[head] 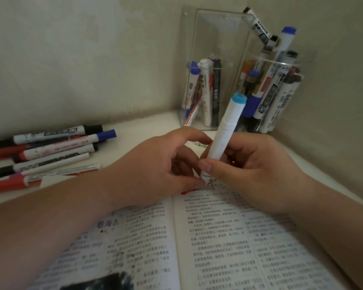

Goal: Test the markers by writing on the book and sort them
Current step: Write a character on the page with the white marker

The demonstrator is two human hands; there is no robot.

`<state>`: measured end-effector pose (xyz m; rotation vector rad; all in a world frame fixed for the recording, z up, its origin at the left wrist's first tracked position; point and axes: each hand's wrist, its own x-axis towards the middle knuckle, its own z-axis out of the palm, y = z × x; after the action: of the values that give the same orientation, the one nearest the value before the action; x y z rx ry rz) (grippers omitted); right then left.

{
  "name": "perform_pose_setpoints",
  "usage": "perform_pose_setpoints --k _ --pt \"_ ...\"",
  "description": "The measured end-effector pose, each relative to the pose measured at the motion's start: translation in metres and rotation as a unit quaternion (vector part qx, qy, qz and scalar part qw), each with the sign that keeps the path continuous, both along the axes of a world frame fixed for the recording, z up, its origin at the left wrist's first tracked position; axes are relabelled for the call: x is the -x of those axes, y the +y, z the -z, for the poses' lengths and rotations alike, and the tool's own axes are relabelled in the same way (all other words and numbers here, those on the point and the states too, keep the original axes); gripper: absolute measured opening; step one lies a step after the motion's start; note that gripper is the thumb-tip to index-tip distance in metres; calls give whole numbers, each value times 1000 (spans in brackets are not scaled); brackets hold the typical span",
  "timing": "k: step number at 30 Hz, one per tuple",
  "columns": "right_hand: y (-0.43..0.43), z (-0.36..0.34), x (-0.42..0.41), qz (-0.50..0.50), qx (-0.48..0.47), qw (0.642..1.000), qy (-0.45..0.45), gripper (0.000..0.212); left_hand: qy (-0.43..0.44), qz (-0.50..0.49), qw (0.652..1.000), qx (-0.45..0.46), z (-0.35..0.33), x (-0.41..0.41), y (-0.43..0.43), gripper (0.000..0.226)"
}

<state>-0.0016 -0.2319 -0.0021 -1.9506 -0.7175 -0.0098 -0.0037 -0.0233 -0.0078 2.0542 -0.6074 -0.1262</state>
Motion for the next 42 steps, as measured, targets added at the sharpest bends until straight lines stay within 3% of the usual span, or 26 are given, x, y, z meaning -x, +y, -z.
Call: perform_pose_setpoints --k 4,9,15,18,21,24,26,28,30,32,34,36,42 --pt "1 0 2 10 32 999 -11 11 1 22 999 29 3 0 4 66" --pt "7 2 2 33 74 997 -14 17 15 63 986 152 11 0 12 50" --pt "14 2 10 19 205 977 -55 40 -101 6 962 253 -3 3 5 48" --pt "14 -2 7 21 252 965 -65 40 -142 -20 948 282 -9 5 0 29" --pt "4 -12 6 35 293 952 -87 33 -136 -35 943 300 -12 9 -1 28" --pt "-17 -20 3 29 213 975 -53 27 -129 -92 946 284 -15 8 -1 18" --pt "-30 -23 -4 25 43 999 17 26 -116 -123 947 273 -13 6 0 16" --pt "-36 -23 -12 -15 -175 980 91 28 -95 -118 965 214 -8 5 0 17" --pt "-35 -21 -15 -70 -293 945 129 26 -75 -86 990 84 -2 8 -1 17" --pt "-27 -19 -9 -90 -263 953 123 23 -84 -44 995 -21 1 12 -7 15" --pt "-16 -17 1 -94 -172 977 84 17 -96 -12 994 -56 -1 16 -12 19" --pt "-8 -13 6 -86 -126 987 51 16 -96 4 994 -48 -5 18 -14 24" --pt "-3 -12 5 -23 -128 991 32 22 -82 17 996 -44 -11 18 -13 22"
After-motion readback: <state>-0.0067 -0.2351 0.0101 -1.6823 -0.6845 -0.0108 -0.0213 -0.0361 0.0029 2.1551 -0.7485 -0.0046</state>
